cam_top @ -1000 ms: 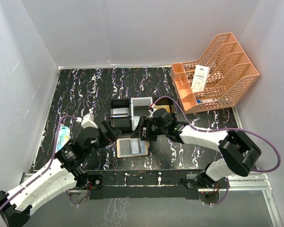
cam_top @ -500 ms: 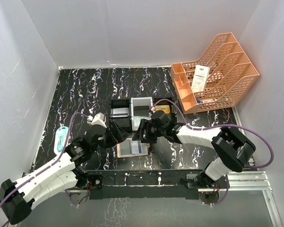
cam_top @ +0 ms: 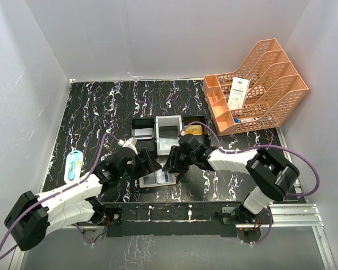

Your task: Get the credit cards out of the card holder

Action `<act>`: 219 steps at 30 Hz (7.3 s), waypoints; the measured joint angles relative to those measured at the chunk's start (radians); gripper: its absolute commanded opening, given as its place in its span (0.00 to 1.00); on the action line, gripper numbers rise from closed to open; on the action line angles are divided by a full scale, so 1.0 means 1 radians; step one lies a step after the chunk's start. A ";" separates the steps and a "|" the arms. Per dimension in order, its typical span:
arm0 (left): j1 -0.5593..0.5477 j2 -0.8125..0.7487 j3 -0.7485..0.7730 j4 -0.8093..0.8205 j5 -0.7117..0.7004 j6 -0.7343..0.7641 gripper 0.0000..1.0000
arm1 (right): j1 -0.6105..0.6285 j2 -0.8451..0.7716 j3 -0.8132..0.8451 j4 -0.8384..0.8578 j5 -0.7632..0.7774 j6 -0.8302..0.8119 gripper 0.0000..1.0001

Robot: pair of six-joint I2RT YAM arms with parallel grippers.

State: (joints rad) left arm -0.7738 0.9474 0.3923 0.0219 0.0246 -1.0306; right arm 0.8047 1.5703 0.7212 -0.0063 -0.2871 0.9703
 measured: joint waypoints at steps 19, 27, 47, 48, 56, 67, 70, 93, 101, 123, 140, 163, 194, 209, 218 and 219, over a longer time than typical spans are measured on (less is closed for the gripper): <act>0.000 0.211 -0.069 0.213 0.097 -0.055 0.43 | 0.000 0.009 -0.039 0.013 0.001 0.021 0.23; 0.000 0.235 -0.083 0.258 0.100 -0.068 0.41 | 0.000 0.009 -0.044 0.018 -0.001 0.027 0.22; 0.000 0.234 -0.121 0.299 0.103 -0.100 0.04 | -0.001 0.028 -0.063 0.073 -0.030 0.073 0.17; 0.000 0.228 -0.121 0.296 0.101 -0.100 0.04 | -0.001 0.028 -0.063 0.073 -0.030 0.076 0.17; 0.000 0.180 -0.121 0.246 0.084 -0.097 0.05 | -0.001 0.028 -0.063 0.067 -0.021 0.078 0.17; 0.000 0.165 -0.073 0.136 0.060 -0.040 0.04 | 0.000 0.009 -0.027 -0.016 -0.005 0.037 0.22; 0.000 0.164 -0.073 0.134 0.061 -0.035 0.04 | 0.000 -0.011 -0.012 -0.036 -0.008 0.021 0.24; 0.000 0.161 -0.072 0.163 0.101 -0.017 0.01 | 0.016 0.107 0.059 -0.011 -0.049 0.004 0.24; 0.000 0.162 -0.071 0.148 0.098 -0.021 0.00 | 0.019 0.091 0.055 -0.024 -0.022 0.003 0.23; 0.000 0.014 -0.016 -0.061 0.016 0.007 0.00 | 0.019 -0.065 0.055 -0.037 0.000 -0.026 0.42; 0.000 -0.061 0.020 -0.109 0.008 0.058 0.00 | 0.019 -0.192 -0.003 0.043 -0.002 -0.013 0.64; 0.188 -0.286 -0.088 0.032 0.230 0.065 0.00 | 0.019 -0.359 -0.359 0.666 0.039 0.036 0.63; 0.223 -0.298 -0.125 0.254 0.489 0.042 0.00 | 0.019 -0.189 -0.422 1.053 -0.103 0.155 0.38; 0.224 -0.285 -0.127 0.327 0.536 0.004 0.00 | 0.018 -0.159 -0.422 1.104 -0.122 0.183 0.33; 0.225 -0.282 -0.127 0.342 0.553 -0.002 0.00 | 0.018 -0.159 -0.422 1.131 -0.124 0.186 0.32; 0.225 -0.281 -0.127 0.343 0.555 -0.002 0.00 | 0.018 -0.159 -0.422 1.138 -0.124 0.188 0.32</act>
State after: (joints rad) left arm -0.5488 0.6666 0.2649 0.3649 0.5797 -1.0328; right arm 0.8223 1.4109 0.2993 1.1313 -0.4110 1.1580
